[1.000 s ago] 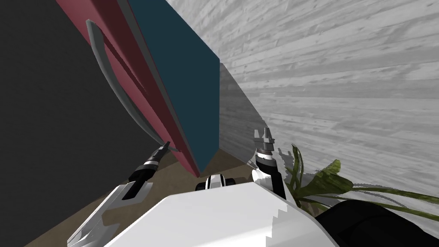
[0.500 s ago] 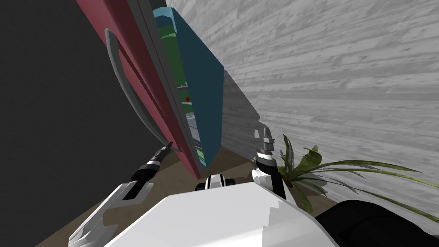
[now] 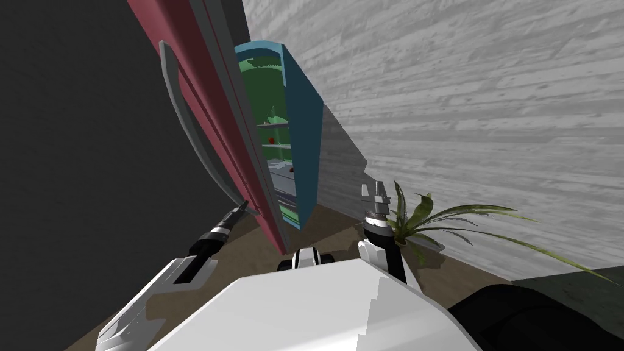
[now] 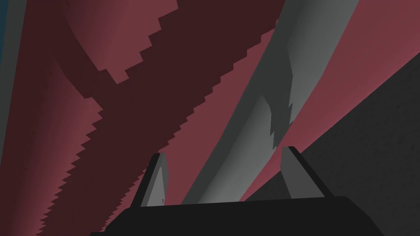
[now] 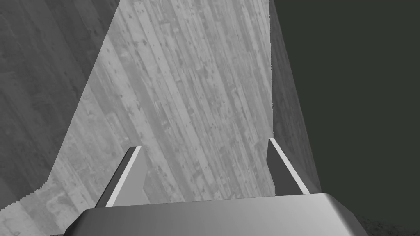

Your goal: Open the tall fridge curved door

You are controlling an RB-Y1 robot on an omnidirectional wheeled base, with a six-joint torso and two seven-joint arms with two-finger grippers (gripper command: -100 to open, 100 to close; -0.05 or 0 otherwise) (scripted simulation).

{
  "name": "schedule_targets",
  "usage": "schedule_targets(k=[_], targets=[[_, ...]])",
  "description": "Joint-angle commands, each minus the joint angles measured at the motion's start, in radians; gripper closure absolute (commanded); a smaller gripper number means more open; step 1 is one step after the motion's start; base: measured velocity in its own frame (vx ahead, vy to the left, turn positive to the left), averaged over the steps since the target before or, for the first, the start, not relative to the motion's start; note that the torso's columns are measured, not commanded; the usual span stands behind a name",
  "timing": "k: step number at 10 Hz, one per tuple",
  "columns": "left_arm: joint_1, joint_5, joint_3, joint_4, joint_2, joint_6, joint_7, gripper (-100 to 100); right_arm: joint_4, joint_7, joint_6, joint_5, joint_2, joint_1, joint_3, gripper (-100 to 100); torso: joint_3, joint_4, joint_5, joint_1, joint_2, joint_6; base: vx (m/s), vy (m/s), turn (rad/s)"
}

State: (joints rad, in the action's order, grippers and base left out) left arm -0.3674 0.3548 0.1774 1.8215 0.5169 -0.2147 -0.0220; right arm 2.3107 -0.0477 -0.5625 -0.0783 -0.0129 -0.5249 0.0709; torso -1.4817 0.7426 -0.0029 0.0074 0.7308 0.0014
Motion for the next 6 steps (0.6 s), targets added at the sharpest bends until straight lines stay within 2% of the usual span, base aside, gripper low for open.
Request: schedule_targets(k=[1, 2, 4, 5, 6], targets=[[0.008, -0.008, -0.005, 0.006, 0.025, -0.013, 0.019, 100, 0.000, 0.000, 0.000, 0.000, 0.000, 0.000, 0.000, 0, -0.001, -0.001, 0.000, -0.003, -0.003, 0.000, -0.140, 0.236, -0.092], [0.008, -0.008, -0.005, 0.006, 0.025, -0.013, 0.019, 100, 0.000, 0.000, 0.000, 0.000, 0.000, 0.000, 0.000, 0, -0.002, -0.002, 0.000, -0.004, -0.003, 0.002, -0.157, 0.225, -0.068], [0.008, -0.015, -0.029, 0.007, 0.057, -0.034, 0.037, 100, 0.000, 0.000, 0.000, 0.000, 0.000, 0.000, 0.000, 0, 0.001, -0.001, 0.000, -0.005, 0.002, 0.001, -0.168, 0.257, -0.134], [0.008, -0.015, -0.029, 0.007, 0.057, -0.034, 0.037, 100, 0.000, 0.000, 0.000, 0.000, 0.000, 0.000, 0.000, 0, 0.002, 0.000, 0.001, -0.001, 0.002, 0.002, -0.216, 0.281, -0.081], [0.000, -0.012, -0.036, 0.007, 0.053, -0.029, 0.033, 100, 0.000, 0.000, 0.000, 0.000, 0.000, 0.000, 0.000, 0, 0.004, 0.000, 0.002, -0.003, 0.006, -0.001, -0.103, 0.125, -0.012]])
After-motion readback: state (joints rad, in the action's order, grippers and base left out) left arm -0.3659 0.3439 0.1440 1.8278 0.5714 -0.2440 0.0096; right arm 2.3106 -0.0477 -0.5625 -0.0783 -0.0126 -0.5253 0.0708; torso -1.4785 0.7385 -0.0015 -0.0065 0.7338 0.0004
